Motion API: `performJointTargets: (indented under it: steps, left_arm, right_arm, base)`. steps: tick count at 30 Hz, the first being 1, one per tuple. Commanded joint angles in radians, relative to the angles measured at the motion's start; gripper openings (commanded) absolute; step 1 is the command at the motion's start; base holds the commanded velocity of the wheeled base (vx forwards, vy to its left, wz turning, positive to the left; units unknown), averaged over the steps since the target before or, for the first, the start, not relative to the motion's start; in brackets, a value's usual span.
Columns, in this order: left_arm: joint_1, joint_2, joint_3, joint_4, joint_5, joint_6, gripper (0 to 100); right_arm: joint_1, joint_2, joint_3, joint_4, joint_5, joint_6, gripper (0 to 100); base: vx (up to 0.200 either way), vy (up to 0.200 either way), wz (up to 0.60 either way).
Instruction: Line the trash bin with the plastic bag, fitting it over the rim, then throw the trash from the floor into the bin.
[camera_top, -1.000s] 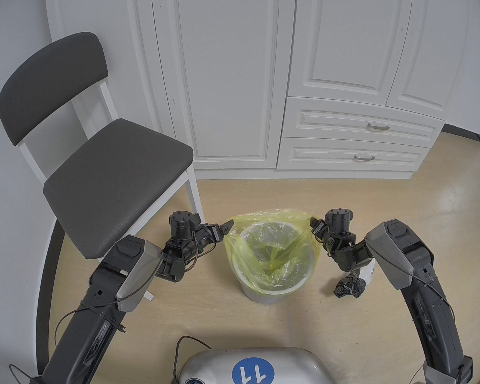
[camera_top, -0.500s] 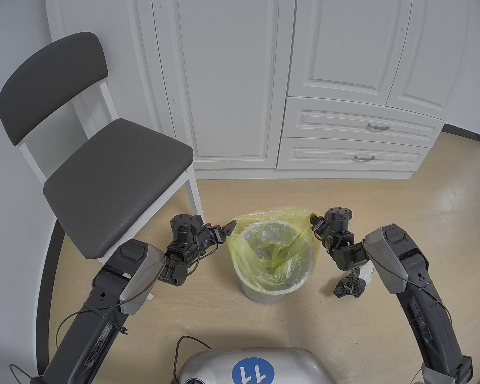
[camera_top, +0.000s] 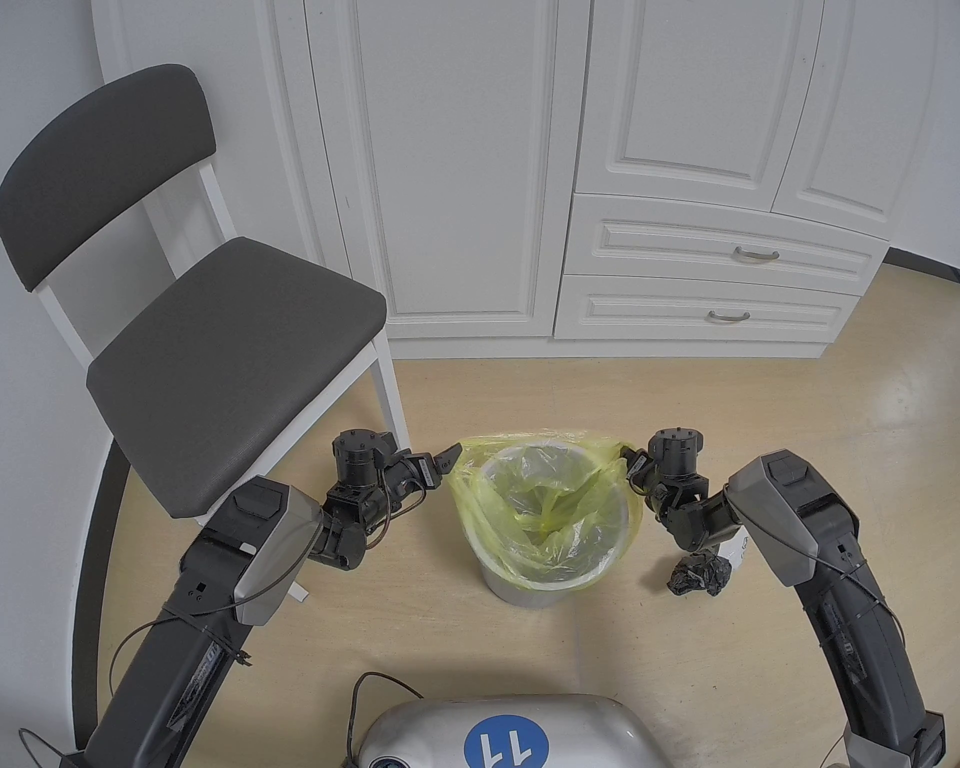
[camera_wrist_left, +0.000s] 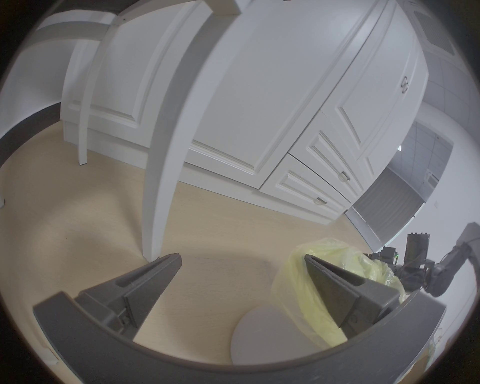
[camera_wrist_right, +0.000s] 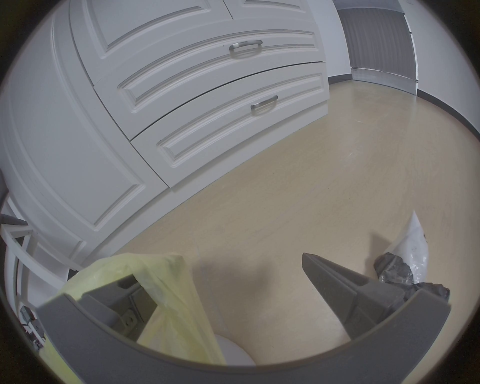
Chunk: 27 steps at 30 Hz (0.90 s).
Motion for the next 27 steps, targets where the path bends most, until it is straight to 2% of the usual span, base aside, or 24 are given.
performJointTargets:
  steps: [1, 4, 5, 7, 8, 11, 17, 19, 22, 24, 27]
  left_arm:
    - [0.019, -0.033, 0.0, 0.053, 0.015, 0.081, 100]
    - [0.025, -0.052, 0.0, 0.115, 0.044, 0.12, 100]
    - [0.025, -0.059, 0.0, 0.171, 0.064, 0.132, 100]
    - [0.025, -0.059, 0.0, 0.171, 0.064, 0.132, 100]
    - [0.025, -0.079, 0.0, 0.29, 0.073, 0.154, 100]
    - [0.025, -0.092, 0.0, 0.363, 0.087, 0.181, 100]
    - [0.026, -0.098, 0.0, 0.371, 0.11, 0.203, 100]
    - [0.028, -0.144, 0.057, 0.363, 0.108, 0.229, 100]
    - [0.042, -0.214, 0.21, 0.342, 0.073, 0.301, 100]
    - [0.048, -0.233, 0.285, 0.323, 0.016, 0.362, 100]
    - [0.053, -0.231, 0.34, 0.332, -0.022, 0.437, 100]
  right_arm:
    - [-0.014, -0.115, 0.129, -0.001, 0.024, 0.002, 100]
    - [-0.026, -0.133, 0.164, 0.002, 0.064, 0.002, 100]
    - [-0.034, -0.139, 0.179, 0.004, 0.079, -0.003, 100]
    - [-0.034, -0.139, 0.179, 0.004, 0.079, -0.003, 100]
    - [-0.037, -0.151, 0.203, 0.002, 0.087, -0.022, 100]
    - [-0.037, -0.181, 0.239, 0.001, 0.087, -0.05, 100]
    - [-0.037, -0.219, 0.319, -0.01, 0.096, -0.114, 100]
    - [-0.034, -0.237, 0.347, -0.015, 0.098, -0.127, 100]
    - [-0.029, -0.276, 0.387, -0.015, 0.105, -0.134, 100]
    - [-0.025, -0.312, 0.437, -0.004, 0.128, -0.156, 100]
    - [-0.022, -0.369, 0.565, 0.025, 0.191, -0.251, 100]
  base:
    - [0.0, 0.0, 0.0]
    - [0.0, 0.0, 0.0]
    - [0.0, 0.0, 0.0]
    - [0.0, 0.0, 0.0]
    - [0.0, 0.0, 0.0]
    - [0.0, 0.0, 0.0]
    - [0.0, 0.0, 0.0]
    - [0.0, 0.0, 0.0]
    - [0.0, 0.0, 0.0]
    - [0.0, 0.0, 0.0]
    - [0.0, 0.0, 0.0]
